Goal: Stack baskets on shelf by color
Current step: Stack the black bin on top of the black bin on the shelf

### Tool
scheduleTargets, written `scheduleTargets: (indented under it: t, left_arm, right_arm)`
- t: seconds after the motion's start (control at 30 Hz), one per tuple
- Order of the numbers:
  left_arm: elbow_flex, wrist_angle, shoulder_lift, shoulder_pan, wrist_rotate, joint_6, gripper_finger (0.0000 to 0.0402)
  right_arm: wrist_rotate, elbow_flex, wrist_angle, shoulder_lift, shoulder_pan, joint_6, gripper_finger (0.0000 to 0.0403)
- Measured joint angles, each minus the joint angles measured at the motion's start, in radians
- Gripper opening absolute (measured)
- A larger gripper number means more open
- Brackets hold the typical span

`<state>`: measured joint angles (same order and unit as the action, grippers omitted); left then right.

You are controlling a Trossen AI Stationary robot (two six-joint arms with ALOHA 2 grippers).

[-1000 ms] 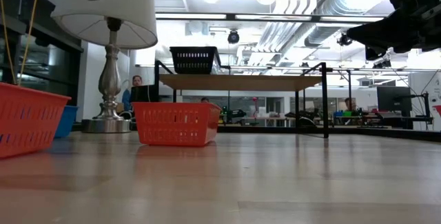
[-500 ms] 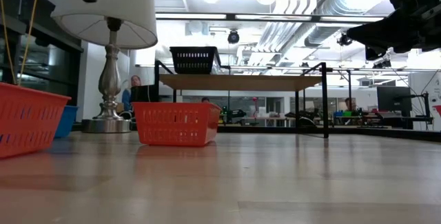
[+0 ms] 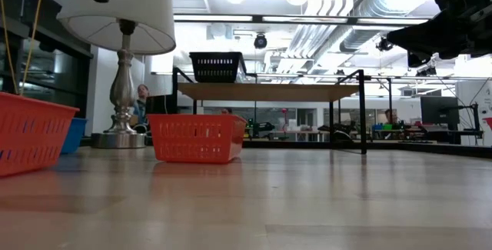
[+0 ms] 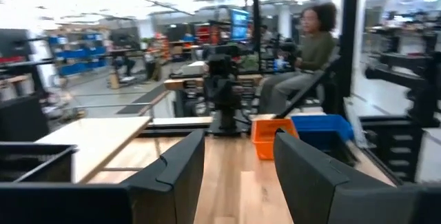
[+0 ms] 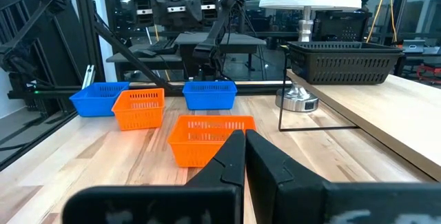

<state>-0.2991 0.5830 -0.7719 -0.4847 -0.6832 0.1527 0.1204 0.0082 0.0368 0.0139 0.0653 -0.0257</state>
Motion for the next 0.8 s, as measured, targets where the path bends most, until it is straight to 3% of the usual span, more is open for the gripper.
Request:
scheduleTargets:
  t: [0.13,0.23,0.4,0.6,0.8]
  left_arm:
    - [0.0,-0.044,0.0,0.0,0.062,-0.03,0.0161]
    - [0.0,-0.077,0.0,0.0,0.07,-0.043,0.0161]
    - [0.0,-0.094,0.0,0.0,0.067,-0.044,0.0161]
    - [-0.001,-0.094,0.0,0.0,0.054,-0.018,0.0161]
    - [-0.001,-0.094,0.0,0.0,0.024,-0.005,0.0161]
  right_arm:
    - [0.0,0.0,0.001,0.0,0.0,0.01,0.0]
    - [-0.001,0.0,0.024,0.0,0.0,0.121,0.0]
    - [0.047,0.0,0.208,0.0,0.0,0.271,0.0]
    - [0.05,0.0,0.373,0.035,0.0,0.247,0.0]
    - [0.031,0.003,0.523,0.196,0.0,0.192,0.0002]
